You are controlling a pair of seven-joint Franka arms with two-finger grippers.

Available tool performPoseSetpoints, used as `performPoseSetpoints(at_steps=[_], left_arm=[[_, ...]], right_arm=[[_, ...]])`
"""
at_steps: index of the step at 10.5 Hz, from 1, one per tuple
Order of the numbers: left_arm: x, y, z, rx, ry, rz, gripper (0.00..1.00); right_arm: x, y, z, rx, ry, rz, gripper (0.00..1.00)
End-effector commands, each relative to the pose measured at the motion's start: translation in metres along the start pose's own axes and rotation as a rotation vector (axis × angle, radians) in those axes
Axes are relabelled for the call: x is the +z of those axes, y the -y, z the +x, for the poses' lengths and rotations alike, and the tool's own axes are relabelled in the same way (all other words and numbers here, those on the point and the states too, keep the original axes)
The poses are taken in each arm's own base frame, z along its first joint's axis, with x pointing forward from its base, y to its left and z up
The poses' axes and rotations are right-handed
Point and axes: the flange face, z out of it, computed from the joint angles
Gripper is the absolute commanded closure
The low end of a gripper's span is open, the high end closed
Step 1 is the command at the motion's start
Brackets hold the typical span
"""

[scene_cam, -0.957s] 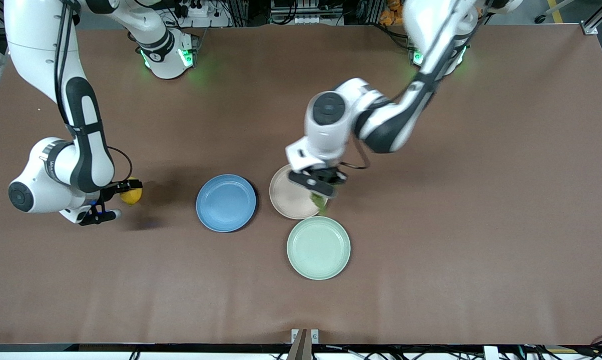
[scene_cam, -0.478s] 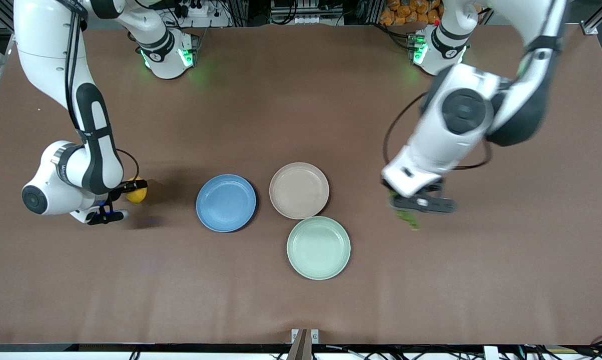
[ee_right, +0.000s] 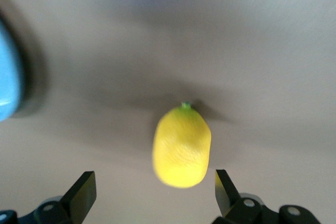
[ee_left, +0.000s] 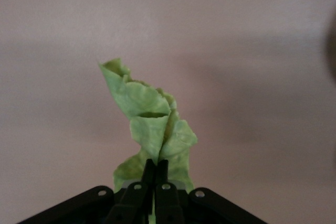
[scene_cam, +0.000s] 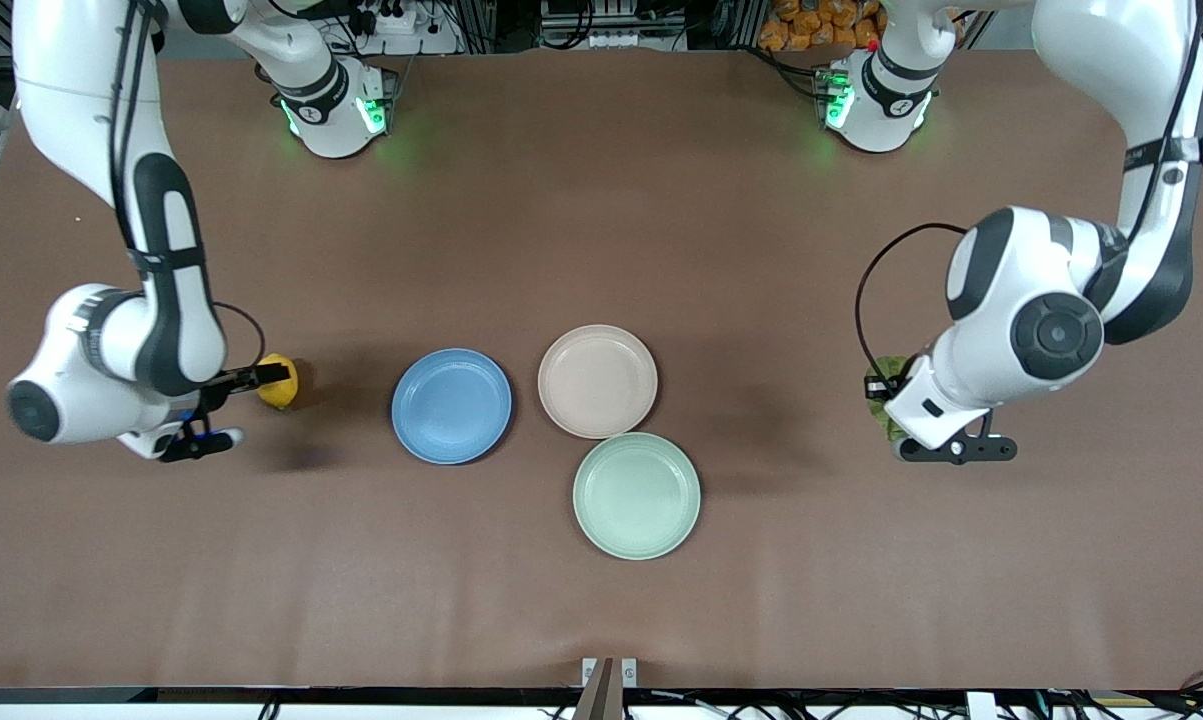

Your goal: Pick lemon and lettuce from blue and beige plates

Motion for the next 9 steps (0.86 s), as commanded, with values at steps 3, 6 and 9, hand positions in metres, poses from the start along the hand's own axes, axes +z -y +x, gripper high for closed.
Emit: performPoseSetpoints(at_steps=[3, 6, 9], left_arm=[[0.032, 0.006, 0.008, -0.026, 0.055, -0.021, 1.00], [0.065, 0.014, 0.016, -0.042, 0.101, -0.009, 1.00], [0.090, 0.018, 0.021, -0.023, 0.124, 0.031, 0.48]], right_arm=[[-0.149, 0.013, -0.035, 0.002, -0.148, -0.070, 0.00], [-0.232, 0.082, -0.073, 0.144, -0.192, -0.119, 0.00], [-0.269, 0.185, -0.113, 0.232, -0.257, -0.193, 0.00]])
